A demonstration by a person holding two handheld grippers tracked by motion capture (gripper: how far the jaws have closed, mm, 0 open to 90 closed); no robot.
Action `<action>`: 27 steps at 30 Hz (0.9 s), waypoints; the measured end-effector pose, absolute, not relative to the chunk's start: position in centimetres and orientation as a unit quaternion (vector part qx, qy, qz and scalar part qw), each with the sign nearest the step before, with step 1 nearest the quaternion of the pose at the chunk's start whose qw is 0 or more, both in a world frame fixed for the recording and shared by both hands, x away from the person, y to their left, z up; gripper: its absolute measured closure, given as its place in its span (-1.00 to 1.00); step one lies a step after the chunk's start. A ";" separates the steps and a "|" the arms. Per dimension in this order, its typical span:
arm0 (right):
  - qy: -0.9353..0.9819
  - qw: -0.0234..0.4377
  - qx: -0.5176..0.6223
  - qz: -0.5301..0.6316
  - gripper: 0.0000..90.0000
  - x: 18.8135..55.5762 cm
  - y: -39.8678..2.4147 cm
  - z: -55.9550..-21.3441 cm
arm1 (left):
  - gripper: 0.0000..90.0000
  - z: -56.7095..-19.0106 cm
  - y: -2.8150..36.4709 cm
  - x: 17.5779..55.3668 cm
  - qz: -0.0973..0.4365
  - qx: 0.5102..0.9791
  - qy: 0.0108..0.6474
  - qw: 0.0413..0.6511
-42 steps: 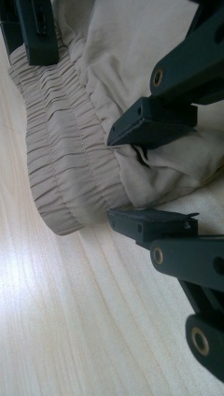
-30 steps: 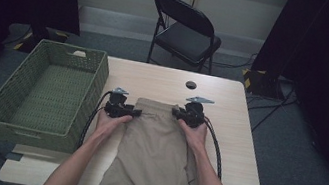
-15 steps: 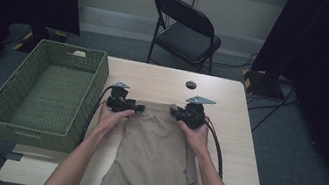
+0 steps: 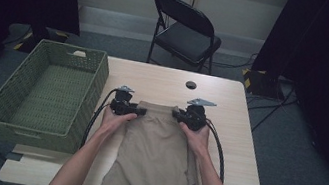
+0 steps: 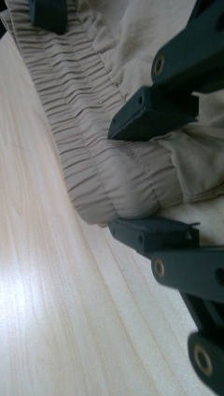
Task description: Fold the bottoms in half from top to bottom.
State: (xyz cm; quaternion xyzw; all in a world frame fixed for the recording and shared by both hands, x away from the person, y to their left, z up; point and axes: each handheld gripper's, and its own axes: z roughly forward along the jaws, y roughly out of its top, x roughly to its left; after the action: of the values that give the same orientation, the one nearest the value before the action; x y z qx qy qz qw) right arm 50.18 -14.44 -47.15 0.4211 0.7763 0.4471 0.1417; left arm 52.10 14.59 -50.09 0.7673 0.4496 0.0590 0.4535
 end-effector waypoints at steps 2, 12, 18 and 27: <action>0.776 0.141 0.422 0.448 0.63 50.2 -14.4 -47.2 | 0.31 -50.0 14.5 51.9 0.067 0.769 0.444 0.456; 0.768 0.141 0.424 0.459 0.63 50.1 -14.5 -46.6 | 0.66 -48.5 14.3 51.3 0.081 0.767 0.426 0.474; 0.761 0.142 0.419 0.475 0.63 50.0 -14.7 -45.3 | 0.66 -46.2 14.7 51.0 0.095 0.761 0.415 0.489; 0.749 0.159 0.408 0.497 0.63 50.2 -14.7 -41.7 | 0.66 -42.5 15.1 51.3 0.116 0.745 0.405 0.516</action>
State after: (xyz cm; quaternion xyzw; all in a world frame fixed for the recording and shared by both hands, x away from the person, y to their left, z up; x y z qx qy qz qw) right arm 50.22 -14.74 -41.70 0.4078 0.7491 0.4972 0.1592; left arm 51.28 15.07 -42.51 0.7454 0.4052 0.1160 0.5164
